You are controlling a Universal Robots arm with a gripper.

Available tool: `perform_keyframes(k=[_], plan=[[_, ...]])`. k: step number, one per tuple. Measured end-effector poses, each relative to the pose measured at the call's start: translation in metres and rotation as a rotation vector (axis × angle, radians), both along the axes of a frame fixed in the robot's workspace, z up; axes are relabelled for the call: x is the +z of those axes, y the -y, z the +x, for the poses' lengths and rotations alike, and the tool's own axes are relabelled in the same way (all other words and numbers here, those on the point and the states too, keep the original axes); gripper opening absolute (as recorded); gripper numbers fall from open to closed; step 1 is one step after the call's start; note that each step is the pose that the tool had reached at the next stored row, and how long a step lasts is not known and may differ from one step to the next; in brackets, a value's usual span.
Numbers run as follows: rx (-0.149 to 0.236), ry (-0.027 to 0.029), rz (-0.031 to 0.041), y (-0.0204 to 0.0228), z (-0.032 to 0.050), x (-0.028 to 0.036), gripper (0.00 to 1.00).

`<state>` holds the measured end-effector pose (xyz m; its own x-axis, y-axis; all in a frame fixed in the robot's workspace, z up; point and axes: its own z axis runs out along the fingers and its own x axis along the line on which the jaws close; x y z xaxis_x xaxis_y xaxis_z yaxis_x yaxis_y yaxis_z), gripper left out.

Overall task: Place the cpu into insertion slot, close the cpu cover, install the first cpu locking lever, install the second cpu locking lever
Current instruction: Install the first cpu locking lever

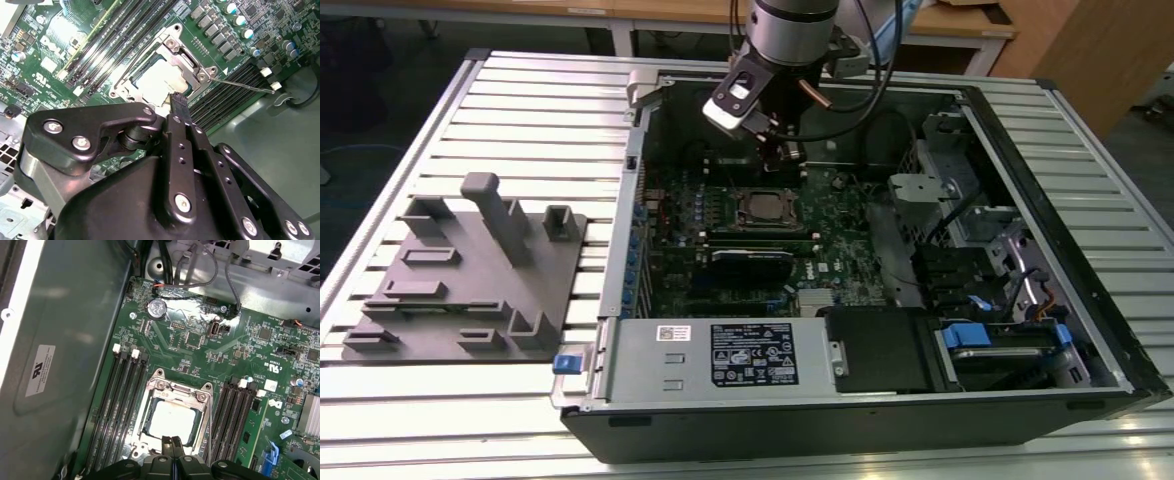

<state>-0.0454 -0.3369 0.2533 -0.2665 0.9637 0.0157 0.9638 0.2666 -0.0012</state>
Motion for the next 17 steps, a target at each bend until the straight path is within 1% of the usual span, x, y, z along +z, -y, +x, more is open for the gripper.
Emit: perform_keyframes(k=[17], plan=[[0.057,0.0,0.0,0.0,0.0,0.0,0.1]])
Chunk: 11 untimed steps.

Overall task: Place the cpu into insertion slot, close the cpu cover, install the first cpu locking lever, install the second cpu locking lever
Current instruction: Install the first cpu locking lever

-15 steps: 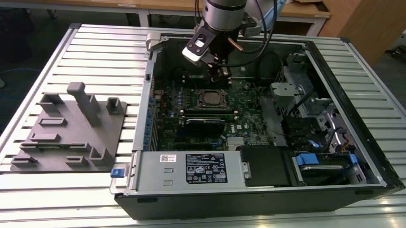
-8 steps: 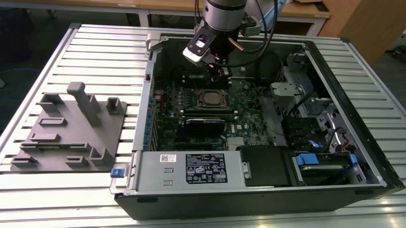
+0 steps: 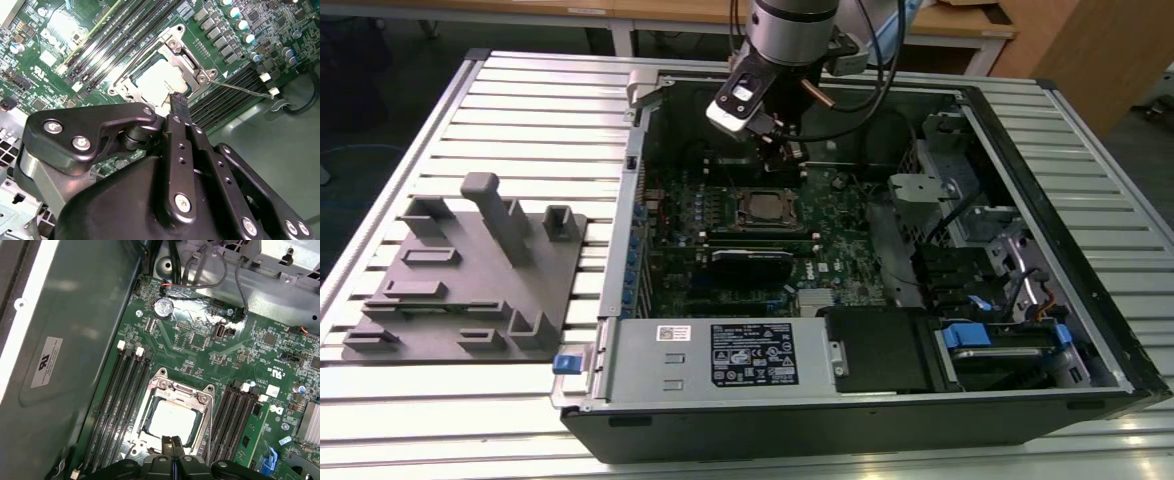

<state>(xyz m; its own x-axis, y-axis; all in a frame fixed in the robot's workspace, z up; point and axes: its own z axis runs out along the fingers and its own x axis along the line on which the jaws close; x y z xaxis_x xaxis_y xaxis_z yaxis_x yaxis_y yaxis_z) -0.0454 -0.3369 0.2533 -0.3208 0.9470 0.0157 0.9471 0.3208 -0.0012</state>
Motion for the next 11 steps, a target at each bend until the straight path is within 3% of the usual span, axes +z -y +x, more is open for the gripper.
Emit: perform_keyframes(k=[11], plan=[[0.032,0.0,0.0,0.0,0.0,0.0,0.1]])
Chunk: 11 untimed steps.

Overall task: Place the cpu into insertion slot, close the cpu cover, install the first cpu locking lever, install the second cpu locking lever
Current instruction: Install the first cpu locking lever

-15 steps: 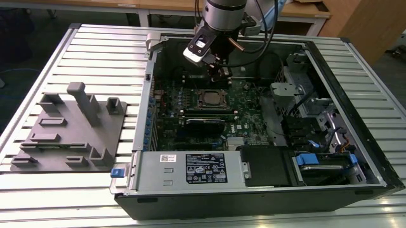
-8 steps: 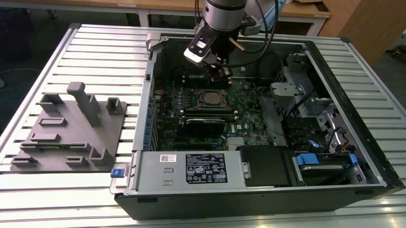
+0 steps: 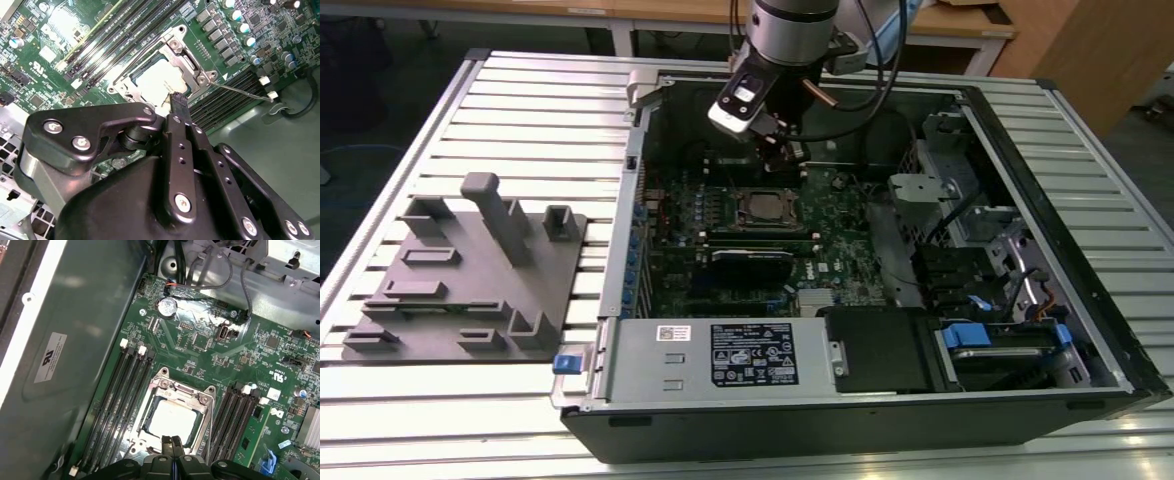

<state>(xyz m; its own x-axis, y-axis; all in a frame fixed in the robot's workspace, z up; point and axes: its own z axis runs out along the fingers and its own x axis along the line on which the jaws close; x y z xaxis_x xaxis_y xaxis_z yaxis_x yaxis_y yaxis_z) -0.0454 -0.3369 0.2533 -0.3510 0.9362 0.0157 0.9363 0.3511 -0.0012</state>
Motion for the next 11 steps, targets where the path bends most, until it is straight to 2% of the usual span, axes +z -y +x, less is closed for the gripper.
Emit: perform_keyframes(k=[11], plan=[[0.032,0.0,0.0,0.0,0.0,0.0,0.1]])
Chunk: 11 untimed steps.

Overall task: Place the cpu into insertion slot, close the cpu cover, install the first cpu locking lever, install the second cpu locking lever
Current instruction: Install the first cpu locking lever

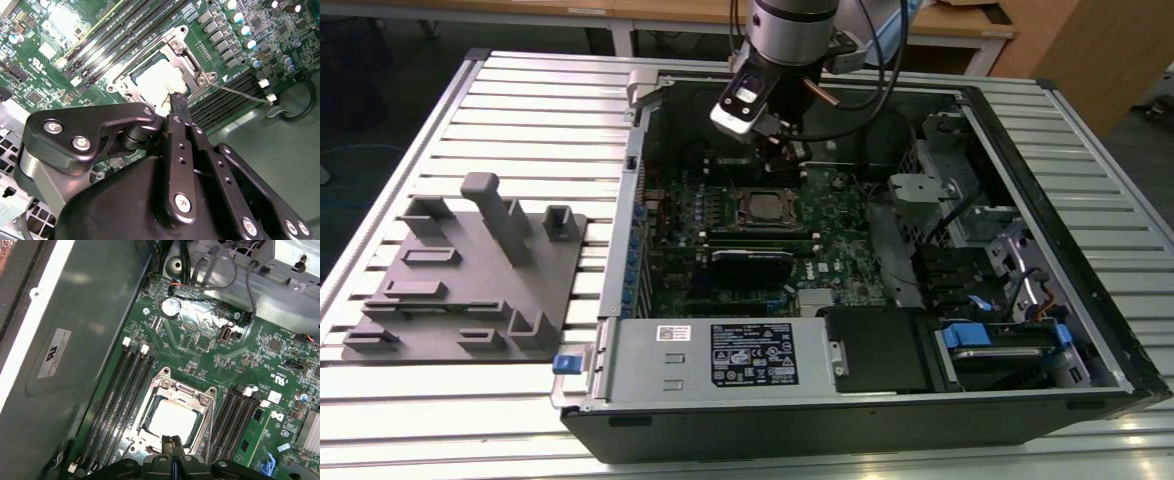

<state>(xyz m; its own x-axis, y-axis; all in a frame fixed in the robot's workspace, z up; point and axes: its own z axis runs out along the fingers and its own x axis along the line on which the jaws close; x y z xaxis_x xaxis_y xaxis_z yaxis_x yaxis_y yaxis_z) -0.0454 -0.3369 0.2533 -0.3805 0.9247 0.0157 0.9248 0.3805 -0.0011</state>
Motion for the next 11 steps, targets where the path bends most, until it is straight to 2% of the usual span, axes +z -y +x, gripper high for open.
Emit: perform_keyframes(k=[11], plan=[[0.032,0.0,0.0,0.0,0.0,0.0,0.1]])
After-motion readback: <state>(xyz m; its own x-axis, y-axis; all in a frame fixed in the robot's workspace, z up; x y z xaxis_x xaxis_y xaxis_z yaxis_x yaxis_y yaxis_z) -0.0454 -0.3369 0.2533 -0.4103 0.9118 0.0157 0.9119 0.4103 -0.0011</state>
